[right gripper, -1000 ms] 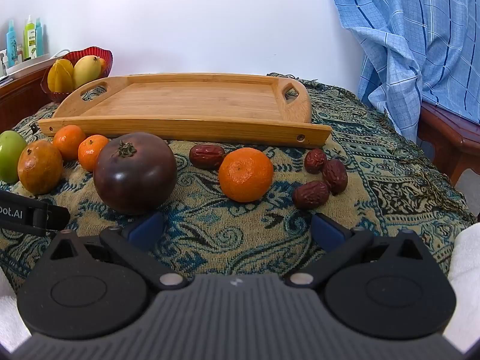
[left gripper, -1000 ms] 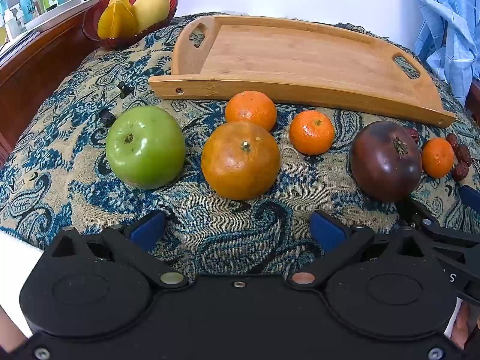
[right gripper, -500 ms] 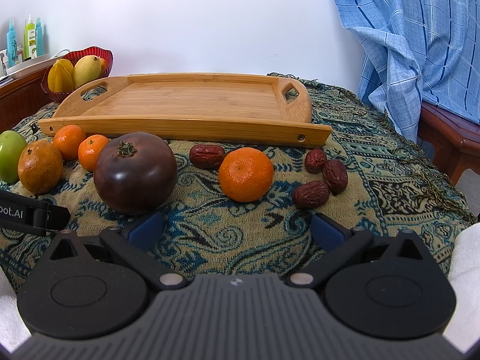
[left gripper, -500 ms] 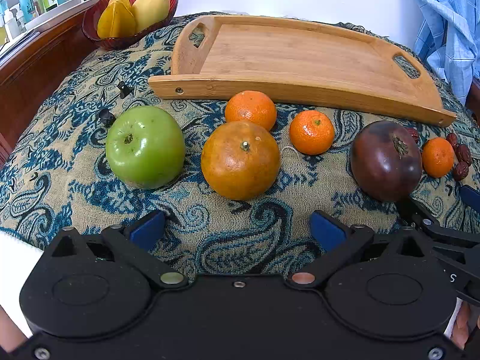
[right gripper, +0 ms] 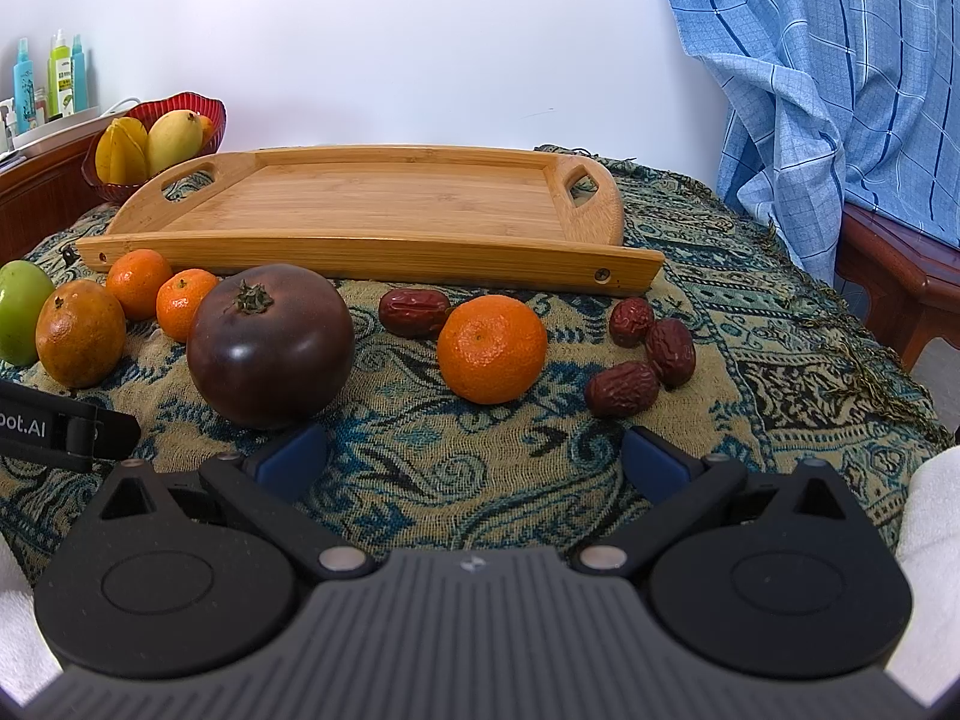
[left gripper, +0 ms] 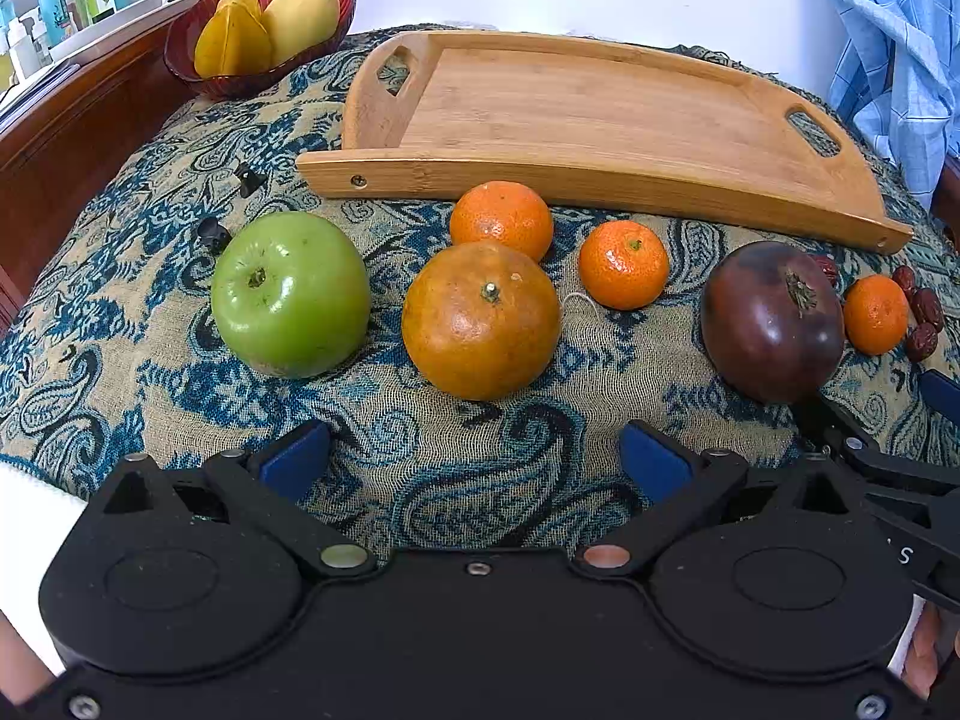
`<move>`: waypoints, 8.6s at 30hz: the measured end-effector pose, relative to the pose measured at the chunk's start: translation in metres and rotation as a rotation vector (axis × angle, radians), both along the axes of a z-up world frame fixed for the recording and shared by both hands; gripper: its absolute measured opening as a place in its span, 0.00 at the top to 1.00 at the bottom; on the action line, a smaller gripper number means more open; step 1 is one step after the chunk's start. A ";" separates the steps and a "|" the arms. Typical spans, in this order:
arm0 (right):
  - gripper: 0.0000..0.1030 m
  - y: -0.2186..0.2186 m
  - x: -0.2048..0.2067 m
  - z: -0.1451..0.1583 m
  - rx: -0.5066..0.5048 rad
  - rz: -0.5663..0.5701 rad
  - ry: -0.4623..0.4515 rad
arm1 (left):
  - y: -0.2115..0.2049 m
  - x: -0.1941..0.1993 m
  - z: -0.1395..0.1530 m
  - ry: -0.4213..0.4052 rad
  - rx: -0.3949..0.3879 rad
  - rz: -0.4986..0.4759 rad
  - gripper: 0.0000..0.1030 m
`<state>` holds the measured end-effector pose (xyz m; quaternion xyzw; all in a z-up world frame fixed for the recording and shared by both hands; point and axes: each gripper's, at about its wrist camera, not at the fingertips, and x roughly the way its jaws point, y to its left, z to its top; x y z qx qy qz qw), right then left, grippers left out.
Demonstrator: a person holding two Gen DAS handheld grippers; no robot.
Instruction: Organize fruits
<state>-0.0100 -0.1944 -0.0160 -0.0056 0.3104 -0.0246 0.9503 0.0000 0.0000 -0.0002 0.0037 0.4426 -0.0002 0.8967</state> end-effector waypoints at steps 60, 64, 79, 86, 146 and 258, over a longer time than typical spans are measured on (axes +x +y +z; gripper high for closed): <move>0.00 -0.001 0.002 0.002 0.003 -0.004 0.022 | 0.002 0.000 -0.002 -0.013 0.004 -0.013 0.00; 0.00 -0.002 0.003 0.003 0.003 0.002 0.031 | 0.002 -0.008 -0.003 -0.072 0.006 -0.041 0.00; 0.00 0.001 -0.009 0.015 0.037 0.052 0.033 | 0.015 -0.033 0.007 -0.272 -0.062 -0.026 0.00; 0.06 0.014 -0.021 0.030 0.069 0.125 -0.048 | 0.011 -0.039 0.016 -0.317 -0.009 -0.082 0.16; 0.19 0.035 0.014 0.016 0.143 0.141 -0.042 | 0.013 -0.003 -0.002 -0.310 -0.021 -0.104 0.41; 0.38 -0.049 0.285 0.031 0.088 0.052 0.140 | -0.007 0.283 0.032 -0.184 -0.106 -0.072 0.51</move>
